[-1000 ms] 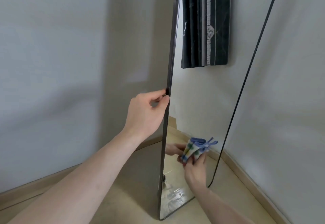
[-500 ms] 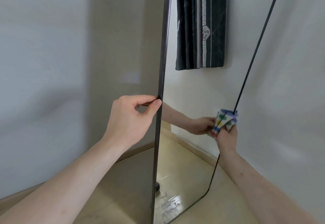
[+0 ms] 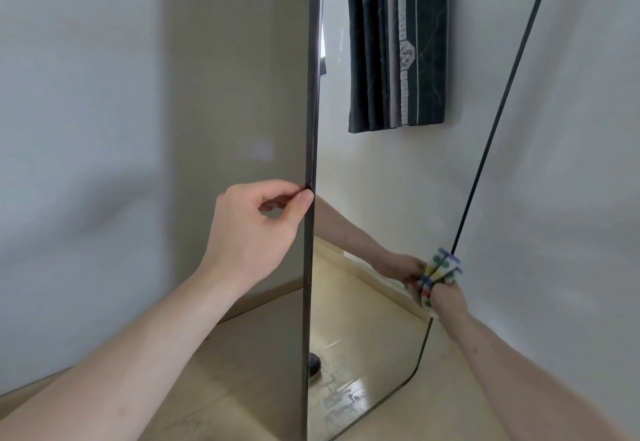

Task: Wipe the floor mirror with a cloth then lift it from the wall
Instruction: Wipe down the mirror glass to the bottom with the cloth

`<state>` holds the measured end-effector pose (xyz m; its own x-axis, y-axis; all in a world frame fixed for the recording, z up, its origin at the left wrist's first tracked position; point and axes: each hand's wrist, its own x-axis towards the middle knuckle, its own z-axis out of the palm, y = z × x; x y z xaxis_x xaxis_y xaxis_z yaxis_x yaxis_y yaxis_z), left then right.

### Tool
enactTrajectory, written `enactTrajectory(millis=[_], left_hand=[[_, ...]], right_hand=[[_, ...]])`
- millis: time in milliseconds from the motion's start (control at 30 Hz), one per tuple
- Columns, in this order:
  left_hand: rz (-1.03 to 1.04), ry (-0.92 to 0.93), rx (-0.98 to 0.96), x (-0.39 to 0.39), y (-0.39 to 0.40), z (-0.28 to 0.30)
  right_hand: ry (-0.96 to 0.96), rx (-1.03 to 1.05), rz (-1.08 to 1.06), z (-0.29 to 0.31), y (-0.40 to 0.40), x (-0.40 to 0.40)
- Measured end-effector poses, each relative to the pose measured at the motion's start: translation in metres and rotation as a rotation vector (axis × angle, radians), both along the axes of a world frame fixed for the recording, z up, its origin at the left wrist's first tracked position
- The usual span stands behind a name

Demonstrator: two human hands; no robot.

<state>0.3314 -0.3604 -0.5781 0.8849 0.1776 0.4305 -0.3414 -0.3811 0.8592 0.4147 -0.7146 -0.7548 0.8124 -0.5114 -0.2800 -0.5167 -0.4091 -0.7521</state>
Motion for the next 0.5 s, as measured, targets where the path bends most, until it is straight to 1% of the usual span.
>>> enactTrajectory(millis=[33,100,133,200,233,267,300,333,367,400,433,467,500], left_hand=[[-0.006,0.003,0.001,-0.001,0.0,0.0],[-0.013,0.013,-0.004,-0.003,-0.001,0.001],[-0.01,0.021,-0.009,-0.004,0.0,0.001],[-0.001,0.044,-0.018,-0.005,0.001,0.001],[-0.001,0.057,-0.022,-0.005,0.001,0.001],[-0.006,0.068,-0.026,-0.007,0.001,0.001],[-0.013,0.077,-0.031,-0.008,0.001,0.001],[-0.018,0.084,-0.036,-0.01,0.0,0.001],[-0.019,0.09,-0.037,-0.011,0.0,0.001],[-0.015,0.097,-0.038,-0.012,-0.001,0.001],[-0.008,0.103,-0.041,-0.013,-0.001,0.001],[-0.006,0.109,-0.048,-0.014,-0.001,0.001],[-0.01,0.113,-0.055,-0.013,-0.002,0.0]], right_hand=[[0.077,0.03,0.029,-0.004,-0.001,-0.008],[0.189,-0.023,0.074,-0.006,0.007,-0.016],[0.251,-0.068,0.119,-0.004,0.016,-0.016],[0.486,-0.265,0.252,-0.003,0.029,-0.015],[0.691,-0.451,0.512,-0.012,0.03,-0.012],[0.844,-0.582,0.726,-0.031,0.022,0.002],[0.93,-0.574,0.805,-0.045,0.023,0.006],[0.857,-0.432,0.663,-0.051,0.027,0.0],[0.619,-0.192,0.353,-0.043,0.034,-0.017],[0.38,0.028,0.138,-0.021,0.048,-0.034],[0.302,0.156,0.024,0.004,0.075,-0.055],[0.211,0.196,-0.037,0.018,0.092,-0.062],[0.156,0.253,-0.039,0.023,0.103,-0.069]])
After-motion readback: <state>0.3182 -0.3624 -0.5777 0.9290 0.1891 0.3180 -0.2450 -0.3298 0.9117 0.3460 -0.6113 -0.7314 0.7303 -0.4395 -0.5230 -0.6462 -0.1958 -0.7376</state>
